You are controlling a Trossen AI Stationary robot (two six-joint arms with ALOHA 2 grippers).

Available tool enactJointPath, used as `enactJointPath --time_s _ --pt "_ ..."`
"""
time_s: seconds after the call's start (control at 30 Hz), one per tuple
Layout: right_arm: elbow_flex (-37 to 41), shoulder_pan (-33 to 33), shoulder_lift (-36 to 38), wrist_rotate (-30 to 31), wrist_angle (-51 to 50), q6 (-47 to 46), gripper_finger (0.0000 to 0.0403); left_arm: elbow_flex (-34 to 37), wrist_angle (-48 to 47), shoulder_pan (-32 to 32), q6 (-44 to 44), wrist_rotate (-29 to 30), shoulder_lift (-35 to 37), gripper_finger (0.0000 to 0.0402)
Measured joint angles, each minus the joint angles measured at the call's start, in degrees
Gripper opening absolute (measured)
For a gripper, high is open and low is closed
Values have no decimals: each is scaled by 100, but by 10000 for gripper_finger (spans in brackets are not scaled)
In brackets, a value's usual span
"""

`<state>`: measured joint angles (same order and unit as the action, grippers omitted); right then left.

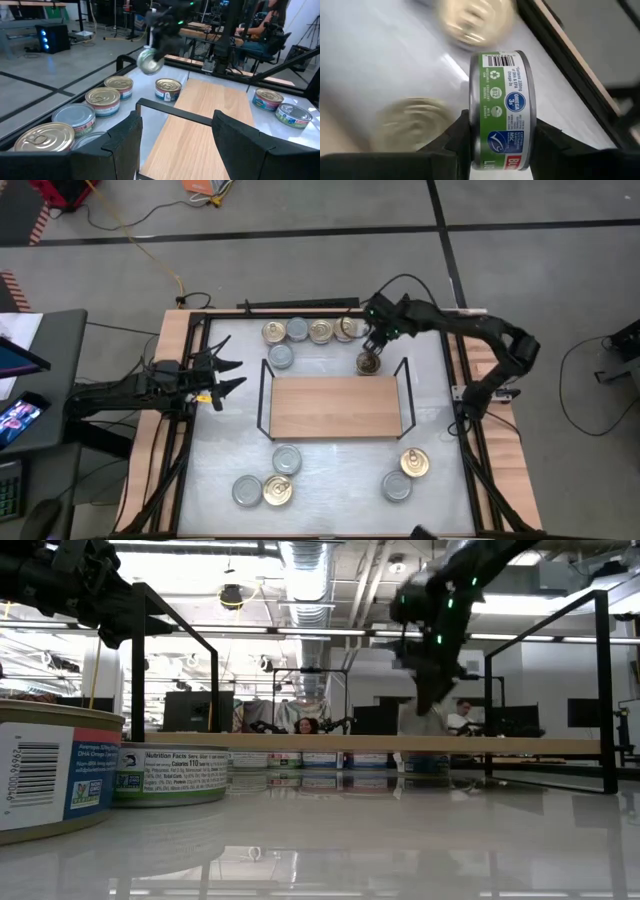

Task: Stack canned seafood by type on shelf
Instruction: Put the green tuna can on the shelf

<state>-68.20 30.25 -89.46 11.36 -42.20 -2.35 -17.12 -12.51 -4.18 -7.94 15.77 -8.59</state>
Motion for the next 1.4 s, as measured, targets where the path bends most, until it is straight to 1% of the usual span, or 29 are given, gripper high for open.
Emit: enactJointPath --time_s 0.07,0.2,0.3,0.37,0.5,0.63,0.73,0.9,1.07,1.13,1.27,1.4 --pt "-4 -394 206 -104 61 213 168 0 -4 1 0 3 -1 228" --pt "-4 -1308 421 -81 263 584 168 0 -7 1 -31 2 -1 228" --pt "-6 -2019 417 299 388 674 168 0 -9 0 -35 2 0 228" --pt "-9 -2501 324 780 408 673 169 0 -13 -1 -37 -2 1 228" --pt "-9 -3508 -47 2091 189 376 170 0 -47 0 -46 -37 1 228" --pt "-11 -4392 -338 3220 -454 -551 170 0 -59 -1 -46 -40 1 228" --pt "-9 -4857 -539 3655 -940 -1232 170 0 -57 1 -46 -40 1 228" --pt "-9 -5305 -921 3915 -1293 -1634 170 0 -48 0 -45 -40 1 228" --pt "-9 -5288 -1223 3940 -1443 -2126 180 0 -39 -1 -45 -40 0 228" --pt "-18 -5288 -1258 3859 -1444 -2249 198 0 -39 0 -44 -40 0 228" --pt "-174 -5226 -1197 3236 -1549 -2464 252 0 -37 -1 -11 -37 1 228" --pt "-472 -5173 -1049 2801 -1568 -2480 299 0 -40 0 -7 -39 0 228"
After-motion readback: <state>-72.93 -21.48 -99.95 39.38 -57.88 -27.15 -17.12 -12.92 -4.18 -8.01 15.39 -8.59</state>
